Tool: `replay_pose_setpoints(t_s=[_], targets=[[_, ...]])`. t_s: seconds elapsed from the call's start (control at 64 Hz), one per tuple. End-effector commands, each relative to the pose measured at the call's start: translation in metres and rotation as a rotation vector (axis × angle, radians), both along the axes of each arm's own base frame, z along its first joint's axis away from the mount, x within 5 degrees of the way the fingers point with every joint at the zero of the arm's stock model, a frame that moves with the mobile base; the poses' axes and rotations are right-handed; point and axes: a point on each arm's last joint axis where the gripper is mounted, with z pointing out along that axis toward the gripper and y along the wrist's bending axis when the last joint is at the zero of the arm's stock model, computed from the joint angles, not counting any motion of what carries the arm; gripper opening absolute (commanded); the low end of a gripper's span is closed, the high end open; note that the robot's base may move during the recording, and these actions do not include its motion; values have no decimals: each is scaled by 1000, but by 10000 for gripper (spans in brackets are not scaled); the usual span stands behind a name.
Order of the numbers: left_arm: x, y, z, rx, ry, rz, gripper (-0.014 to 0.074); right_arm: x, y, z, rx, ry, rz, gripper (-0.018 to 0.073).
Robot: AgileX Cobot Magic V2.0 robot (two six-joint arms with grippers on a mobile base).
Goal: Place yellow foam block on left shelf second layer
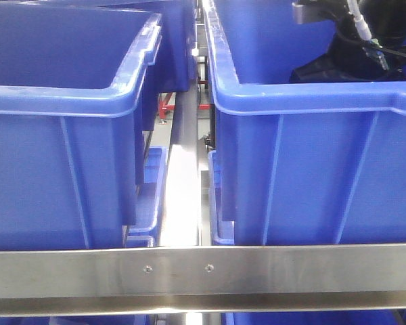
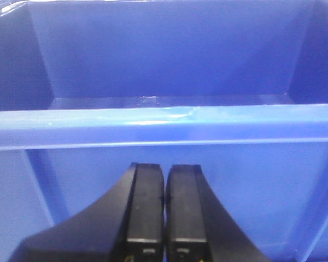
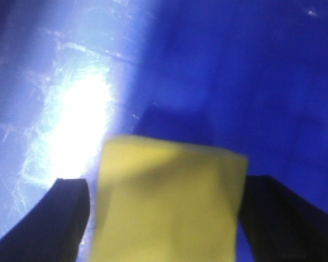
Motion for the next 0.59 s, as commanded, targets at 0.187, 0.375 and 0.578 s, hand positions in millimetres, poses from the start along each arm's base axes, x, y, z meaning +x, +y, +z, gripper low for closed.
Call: replay_pose_setpoints(t_s=[0.187,0.375,0.578], targets=[[0,-2,0,-8,-73,-23,136,-36,-11,55,64,-276,17,622],[0,-2,0,-8,-73,-23,136,-90,-24,66,122,-450,27,620],[0,-2,0,-8,-73,-23,137,-145,-39,73,153,-558,32,442]])
